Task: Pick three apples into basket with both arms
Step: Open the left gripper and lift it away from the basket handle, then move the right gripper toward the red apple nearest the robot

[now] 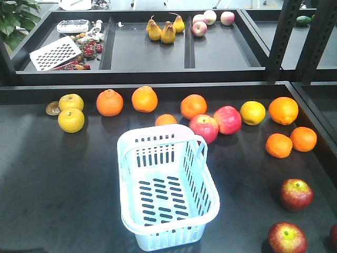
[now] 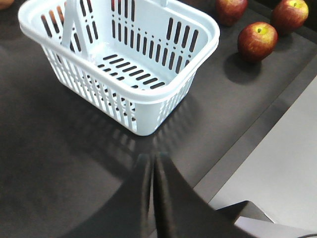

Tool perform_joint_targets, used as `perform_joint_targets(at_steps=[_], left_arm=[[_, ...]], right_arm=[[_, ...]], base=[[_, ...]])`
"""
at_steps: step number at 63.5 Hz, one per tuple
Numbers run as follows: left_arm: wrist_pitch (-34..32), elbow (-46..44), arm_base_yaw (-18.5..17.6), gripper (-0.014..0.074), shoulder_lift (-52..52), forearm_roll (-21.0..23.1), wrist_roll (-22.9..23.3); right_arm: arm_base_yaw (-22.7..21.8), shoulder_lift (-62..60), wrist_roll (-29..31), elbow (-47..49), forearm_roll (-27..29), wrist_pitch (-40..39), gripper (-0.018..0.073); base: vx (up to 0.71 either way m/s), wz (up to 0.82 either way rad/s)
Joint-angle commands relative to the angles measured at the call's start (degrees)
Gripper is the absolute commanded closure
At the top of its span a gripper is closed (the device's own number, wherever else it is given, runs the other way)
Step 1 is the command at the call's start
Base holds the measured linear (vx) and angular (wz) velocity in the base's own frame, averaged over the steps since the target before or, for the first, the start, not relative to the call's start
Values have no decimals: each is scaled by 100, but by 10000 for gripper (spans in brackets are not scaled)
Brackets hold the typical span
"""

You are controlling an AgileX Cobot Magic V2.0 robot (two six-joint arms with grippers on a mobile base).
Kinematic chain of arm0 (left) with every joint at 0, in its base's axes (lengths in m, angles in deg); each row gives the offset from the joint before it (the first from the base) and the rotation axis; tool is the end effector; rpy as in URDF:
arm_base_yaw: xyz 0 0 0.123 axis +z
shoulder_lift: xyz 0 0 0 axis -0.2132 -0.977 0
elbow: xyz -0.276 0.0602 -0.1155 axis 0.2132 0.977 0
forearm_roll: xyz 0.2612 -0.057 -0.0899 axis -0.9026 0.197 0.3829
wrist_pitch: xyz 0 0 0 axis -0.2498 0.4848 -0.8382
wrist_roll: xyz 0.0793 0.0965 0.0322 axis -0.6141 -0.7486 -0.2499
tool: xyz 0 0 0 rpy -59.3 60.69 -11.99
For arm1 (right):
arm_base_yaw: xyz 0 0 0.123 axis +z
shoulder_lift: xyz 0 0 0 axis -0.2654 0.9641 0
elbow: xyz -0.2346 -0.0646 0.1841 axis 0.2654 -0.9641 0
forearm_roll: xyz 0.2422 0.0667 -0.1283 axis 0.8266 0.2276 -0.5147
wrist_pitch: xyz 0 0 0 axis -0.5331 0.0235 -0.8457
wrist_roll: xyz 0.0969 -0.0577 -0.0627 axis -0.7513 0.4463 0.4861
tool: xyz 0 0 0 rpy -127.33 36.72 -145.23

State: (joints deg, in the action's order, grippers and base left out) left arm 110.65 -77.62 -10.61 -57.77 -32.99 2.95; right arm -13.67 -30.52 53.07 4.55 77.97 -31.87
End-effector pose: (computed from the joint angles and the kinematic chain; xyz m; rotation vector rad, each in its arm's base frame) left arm 0.1037 -0.0906 0.2335 0.7221 2.1057 -0.5472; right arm 0.1049 0.0024 0.1889 0.0107 1.6357 0.0468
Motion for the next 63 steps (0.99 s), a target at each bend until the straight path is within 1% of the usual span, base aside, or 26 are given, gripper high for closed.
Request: perform_joint_targets(at_steps=[1, 11, 23, 27, 30, 33, 41, 46, 50, 53, 58, 63], left_arm=[[-684, 142, -25, 604, 140, 310, 60], [-938, 135, -25, 604, 132, 310, 65], [-899, 135, -25, 604, 132, 310, 65], [-904, 135, -25, 604, 132, 310, 65], [-904, 135, -25, 604, 132, 310, 65], [-904, 135, -25, 604, 132, 310, 65], [-910, 135, -25, 604, 132, 310, 65], [-910, 135, -25, 604, 132, 310, 65], [-909, 135, -25, 603, 132, 310, 65], [-909, 135, -25, 603, 132, 310, 65], [-909, 135, -25, 603, 132, 310, 65], [-909, 135, -25, 603, 132, 310, 65]], right_arm=[[-41, -72, 43, -76, -57, -429, 564], [-41, -72, 43, -76, -57, -429, 564], [-41, -74, 43, -76, -57, -452, 564], [-41, -74, 15, -76, 52, -468, 564], [-41, -74, -6, -76, 258, -525, 564], [-41, -74, -158, -76, 655, -674, 564], [-41, -74, -646, -76, 2001, -855, 564], [-41, -74, -713, -76, 2800, -860, 564], [-41, -74, -707, -52, 3297, -781, 564], [-41, -74, -673, 12, 3510, -504, 564], [-41, -74, -496, 298, 3534, -98, 564], [-41, -28, -2, 835, 3467, 310, 564]], base=[[0, 0], [0, 0], [0, 0], [0, 0], [0, 0], [0, 0], [0, 0], [0, 0], [0, 0], [0, 0], [0, 0], [0, 0]])
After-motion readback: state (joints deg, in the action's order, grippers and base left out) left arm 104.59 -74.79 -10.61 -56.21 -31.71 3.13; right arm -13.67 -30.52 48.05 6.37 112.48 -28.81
